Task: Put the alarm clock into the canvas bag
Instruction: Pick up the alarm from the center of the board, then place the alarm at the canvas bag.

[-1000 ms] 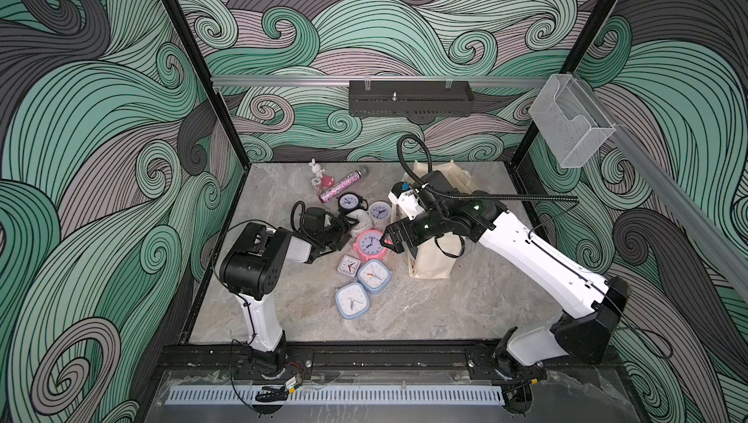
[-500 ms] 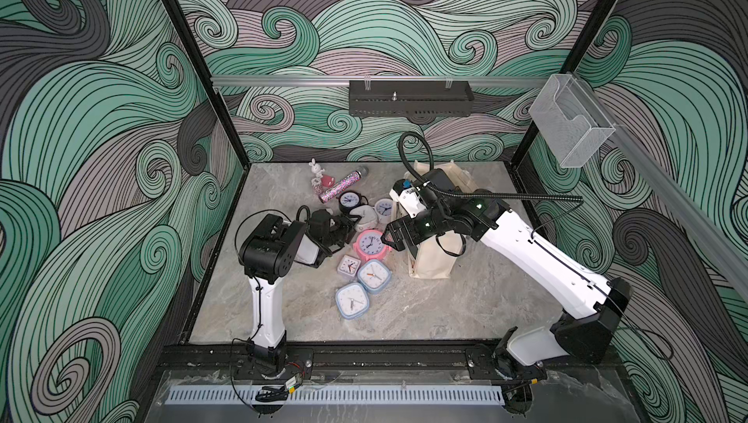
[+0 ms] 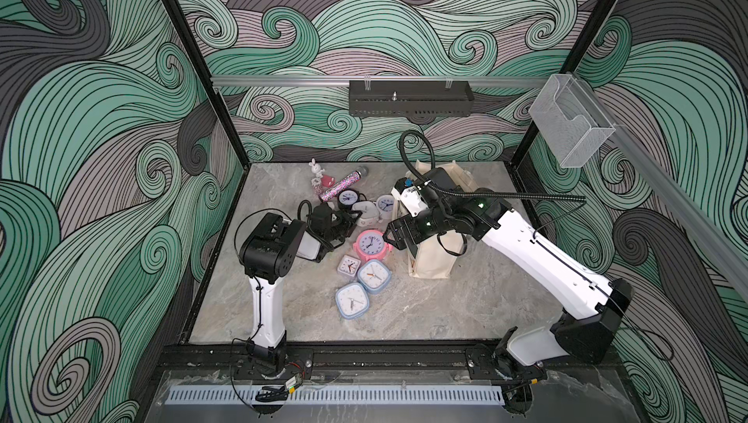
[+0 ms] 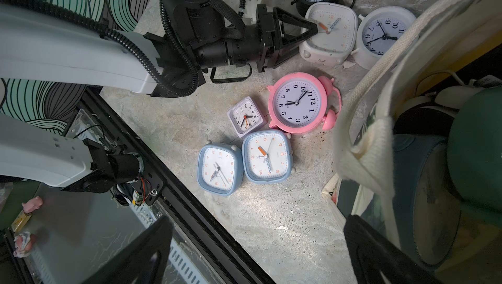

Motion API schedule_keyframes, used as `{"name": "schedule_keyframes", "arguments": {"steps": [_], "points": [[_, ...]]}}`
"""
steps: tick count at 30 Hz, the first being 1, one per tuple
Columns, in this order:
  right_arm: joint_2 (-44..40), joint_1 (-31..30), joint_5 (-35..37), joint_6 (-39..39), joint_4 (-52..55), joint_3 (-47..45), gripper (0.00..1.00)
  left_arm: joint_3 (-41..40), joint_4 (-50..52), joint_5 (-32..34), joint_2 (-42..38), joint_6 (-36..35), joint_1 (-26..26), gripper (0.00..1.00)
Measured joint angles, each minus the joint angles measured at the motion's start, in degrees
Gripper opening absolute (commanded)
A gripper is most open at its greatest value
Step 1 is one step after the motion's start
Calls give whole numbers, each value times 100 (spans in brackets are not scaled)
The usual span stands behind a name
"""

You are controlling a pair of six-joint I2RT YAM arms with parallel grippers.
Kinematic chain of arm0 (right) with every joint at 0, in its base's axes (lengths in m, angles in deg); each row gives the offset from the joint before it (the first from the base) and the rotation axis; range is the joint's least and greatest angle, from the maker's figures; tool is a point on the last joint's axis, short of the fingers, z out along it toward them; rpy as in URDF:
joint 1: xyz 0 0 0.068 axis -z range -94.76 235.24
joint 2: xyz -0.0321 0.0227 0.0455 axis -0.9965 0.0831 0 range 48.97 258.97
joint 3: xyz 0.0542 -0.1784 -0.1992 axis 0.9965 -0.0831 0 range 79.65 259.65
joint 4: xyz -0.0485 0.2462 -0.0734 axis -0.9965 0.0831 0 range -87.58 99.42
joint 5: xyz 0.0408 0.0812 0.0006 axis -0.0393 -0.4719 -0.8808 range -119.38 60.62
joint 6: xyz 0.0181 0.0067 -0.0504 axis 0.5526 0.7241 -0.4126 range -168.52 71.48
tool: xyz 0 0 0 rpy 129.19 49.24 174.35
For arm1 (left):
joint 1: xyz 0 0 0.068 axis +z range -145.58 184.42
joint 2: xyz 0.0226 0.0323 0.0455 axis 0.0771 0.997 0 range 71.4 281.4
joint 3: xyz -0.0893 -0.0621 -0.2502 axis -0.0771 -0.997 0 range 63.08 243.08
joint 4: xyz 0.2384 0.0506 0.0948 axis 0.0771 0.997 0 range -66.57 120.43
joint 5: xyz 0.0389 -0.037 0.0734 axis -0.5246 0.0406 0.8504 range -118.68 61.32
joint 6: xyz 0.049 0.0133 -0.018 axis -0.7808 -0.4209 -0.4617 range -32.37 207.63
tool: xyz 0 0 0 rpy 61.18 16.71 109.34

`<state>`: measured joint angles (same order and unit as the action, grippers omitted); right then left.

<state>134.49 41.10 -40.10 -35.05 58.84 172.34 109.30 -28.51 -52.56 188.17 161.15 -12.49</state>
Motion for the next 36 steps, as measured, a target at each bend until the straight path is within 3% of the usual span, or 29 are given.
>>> {"name": "schedule_keyframes", "arguments": {"steps": [9,16,21,25,30,36], "points": [[-11,39,144,0,52,155,100,22,1373,-52,-997,-492,15,27],[-42,39,328,2,142,509,100,46,2603,-96,-2245,-927,216,28],[122,44,352,-2,179,1134,100,214,3969,-118,-3383,-1469,538,27],[501,66,295,-2,181,1685,100,903,5300,-146,-4218,-2138,713,28],[1010,275,-85,15,197,2186,100,1646,5939,-772,-4769,-2682,752,28],[1237,789,-925,201,179,2479,100,1733,5458,-1950,-4662,-2385,752,28]]}}
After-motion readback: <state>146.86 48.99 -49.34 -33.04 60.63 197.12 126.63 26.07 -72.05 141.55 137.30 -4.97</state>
